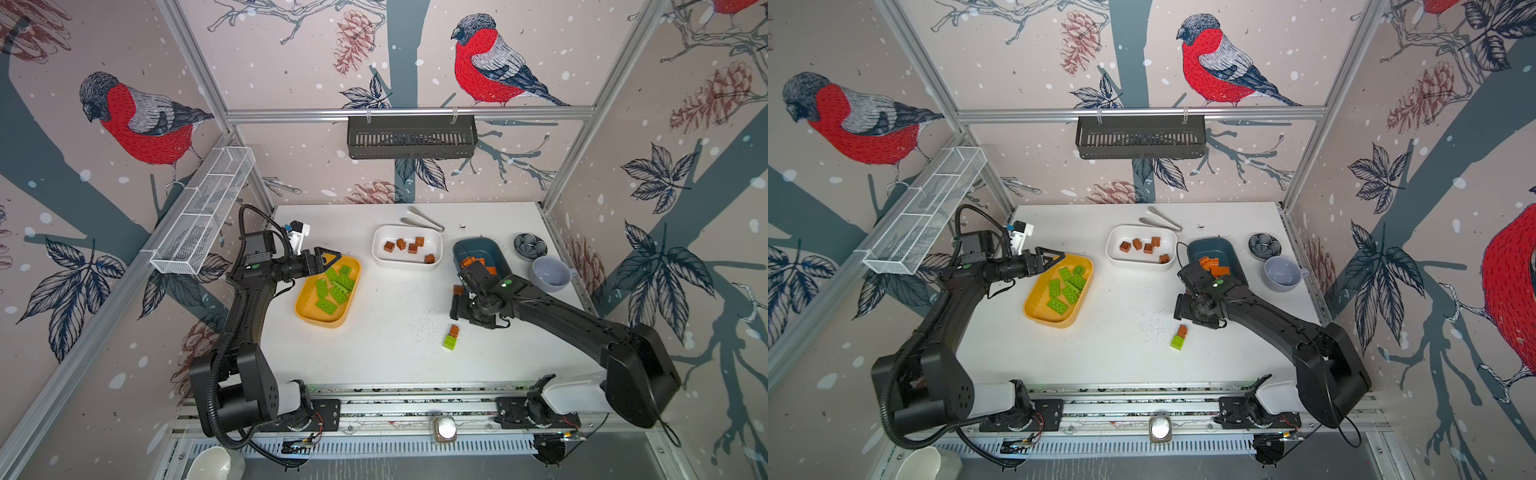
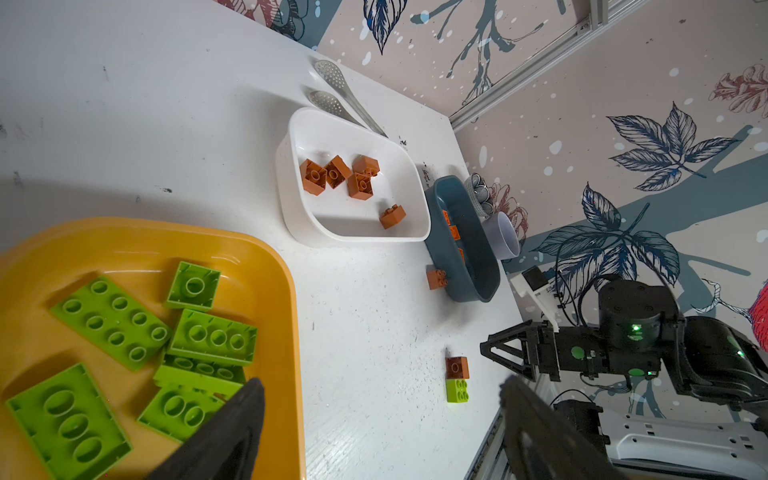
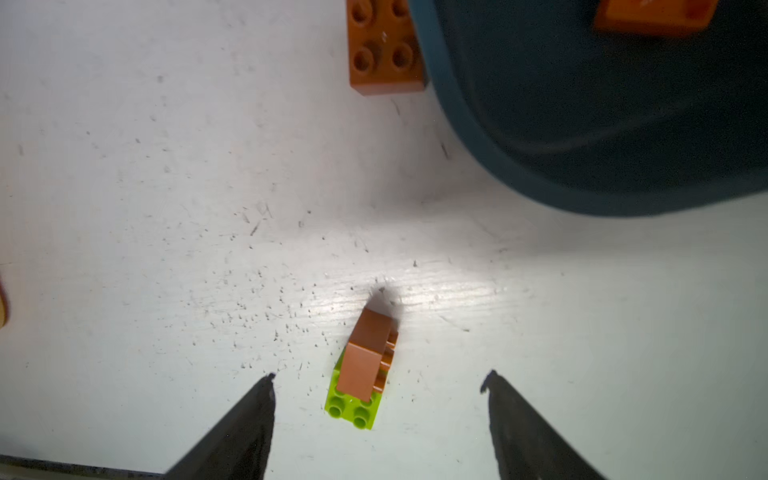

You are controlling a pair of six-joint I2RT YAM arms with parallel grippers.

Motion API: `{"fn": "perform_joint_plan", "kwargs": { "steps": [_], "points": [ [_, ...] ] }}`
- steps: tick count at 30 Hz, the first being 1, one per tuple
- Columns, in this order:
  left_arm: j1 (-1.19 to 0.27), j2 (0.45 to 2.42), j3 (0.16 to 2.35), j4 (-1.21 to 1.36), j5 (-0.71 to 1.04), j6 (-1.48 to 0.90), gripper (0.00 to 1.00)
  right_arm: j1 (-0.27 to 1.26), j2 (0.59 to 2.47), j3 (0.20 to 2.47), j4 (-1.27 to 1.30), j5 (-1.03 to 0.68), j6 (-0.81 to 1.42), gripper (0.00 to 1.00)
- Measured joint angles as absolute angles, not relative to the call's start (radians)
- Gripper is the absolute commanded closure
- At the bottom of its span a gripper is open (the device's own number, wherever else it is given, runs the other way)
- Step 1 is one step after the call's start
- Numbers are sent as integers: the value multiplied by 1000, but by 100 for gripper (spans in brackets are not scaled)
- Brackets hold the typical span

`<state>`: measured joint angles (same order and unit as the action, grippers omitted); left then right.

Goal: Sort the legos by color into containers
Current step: 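Lower the right gripper onto the brown brick stacked on a lime-green brick and grasp, then carry the brown brick into the white tray and open the right gripper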

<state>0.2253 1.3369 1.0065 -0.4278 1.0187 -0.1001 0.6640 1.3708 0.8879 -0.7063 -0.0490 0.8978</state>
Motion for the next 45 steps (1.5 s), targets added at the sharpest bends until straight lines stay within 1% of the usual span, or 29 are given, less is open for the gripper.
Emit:
{"fn": "perform_joint_plan", "kwargs": {
  "steps": [4,8,13,17,23,26,31,37,45],
  "points": [
    [225,1338,1005,-431,1018,-94,12,733,1431,873,-660,-57,977,30],
    [225,1332,1002,-432,1018,-92,12,761,1495,868,-621,-51,1024,40],
    [225,1317,982,-434,1019,-87,12,774,1526,869,-601,-43,1050,52],
    [225,1305,971,-432,1020,-87,12,776,1533,850,-582,-39,1058,56],
    [225,1296,960,-431,1020,-88,12,777,1548,843,-575,-12,1069,68],
    [225,1295,960,-430,1020,-88,12,777,1559,855,-579,13,1061,78],
    [225,1291,962,-432,1020,-89,12,771,1567,906,-591,52,1016,79],
    [225,1291,981,-432,1020,-91,12,758,1593,1121,-612,101,906,80],
    [225,1277,978,-408,1026,-134,12,659,1782,1441,-577,155,728,80]
  ]
}}
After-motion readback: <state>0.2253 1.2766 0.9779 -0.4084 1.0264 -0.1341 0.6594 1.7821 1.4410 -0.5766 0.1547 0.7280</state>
